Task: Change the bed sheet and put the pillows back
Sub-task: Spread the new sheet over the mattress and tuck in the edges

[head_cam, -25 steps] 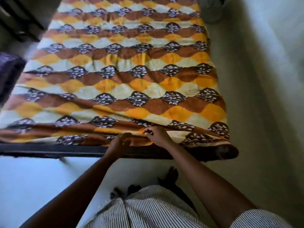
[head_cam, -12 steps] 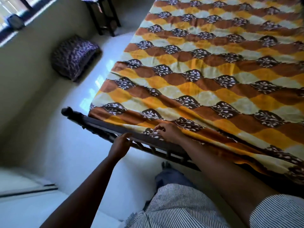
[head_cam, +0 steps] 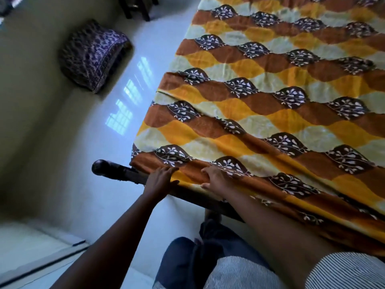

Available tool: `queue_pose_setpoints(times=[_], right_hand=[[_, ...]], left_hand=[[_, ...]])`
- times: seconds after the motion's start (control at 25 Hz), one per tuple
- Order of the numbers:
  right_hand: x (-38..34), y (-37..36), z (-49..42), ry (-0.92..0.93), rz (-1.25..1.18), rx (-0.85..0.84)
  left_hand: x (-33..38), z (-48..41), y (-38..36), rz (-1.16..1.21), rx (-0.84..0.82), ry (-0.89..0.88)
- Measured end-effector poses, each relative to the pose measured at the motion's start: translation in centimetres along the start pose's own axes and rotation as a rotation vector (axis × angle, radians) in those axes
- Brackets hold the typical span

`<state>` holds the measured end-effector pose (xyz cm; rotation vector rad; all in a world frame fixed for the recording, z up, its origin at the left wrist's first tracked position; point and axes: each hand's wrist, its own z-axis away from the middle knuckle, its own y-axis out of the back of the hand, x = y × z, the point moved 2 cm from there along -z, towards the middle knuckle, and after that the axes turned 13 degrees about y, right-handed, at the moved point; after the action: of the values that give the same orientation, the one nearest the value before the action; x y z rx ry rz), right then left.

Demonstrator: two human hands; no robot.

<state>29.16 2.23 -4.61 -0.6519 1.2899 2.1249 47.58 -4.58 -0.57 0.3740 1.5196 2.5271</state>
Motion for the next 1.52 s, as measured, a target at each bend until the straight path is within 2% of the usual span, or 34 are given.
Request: queue_pose_setpoints(times=[0.12,0.28,0.36,0.48,0.64,0.76,0.8,0.84,0.92,1.0,1.16,1.24,1.36,1.52], right_hand=[[1.0,-0.7,-0.9,-0.022,0.080,0.063],[0.7,-0.8,0.6,0.078,-0.057,0.031],[0.1,-1.3,1.8,0.097,-0.023,-0.012],[-0.6,-3.0,2.3,0.042,-0.011,0.004],[-0.8,-3.4,1.5,-0.070,-0.050,-0.013],[-1.1,-3.4,0.7,-0.158,-0.044,-0.180],[-1.4,-3.6,0.6,-0.180,-0.024,-0.251],[-1.7,-3.9,0.4,-0.196,-0.001,-0.314],[-2.0,-4.7,0.3,-0.208,0.020,-0.359],[-2.0,-5.3,0.4,-0.247,0.006,-0.276],[-2.4,-5.9,2.2,-0.280,-0.218,0.279],[-3.3,-5.2,4.2,-0.294,-0.287,0.479],[-4.0,-3.6,7.5,-0.360,-0.373,0.648],[-1.4,-1.7,11.5,-0.458,-0.415,0.760]], left_hand=[[0.2,-2.0,-0.2,-0.085,-0.012,-0.151],[-0.2,-3.4,-0.5,-0.169,-0.101,-0.419],[-0.8,-4.1,-1.3,-0.245,-0.047,-0.593],[-1.9,-4.4,-1.3,-0.251,-0.009,-0.727],[-3.3,-4.6,-1.2,-0.109,-0.195,-0.624],[-3.0,-5.5,-2.3,-0.072,-0.323,-0.601],[-3.0,-5.7,-2.6,-0.061,-0.366,-0.534],[-3.2,-5.8,-3.2,-0.138,-0.460,-0.444],[-3.6,-5.9,-4.5,-0.245,-0.519,-0.397],[-4.1,-5.9,-4.9,-0.231,-0.506,-0.340],[-4.4,-5.0,-3.7,0.191,-0.411,-0.308],[-4.1,-3.4,-2.6,0.306,-0.355,-0.319],[-1.8,-1.1,-1.7,0.353,-0.309,-0.326],[3.7,0.9,-3.0,0.345,-0.381,-0.452]])
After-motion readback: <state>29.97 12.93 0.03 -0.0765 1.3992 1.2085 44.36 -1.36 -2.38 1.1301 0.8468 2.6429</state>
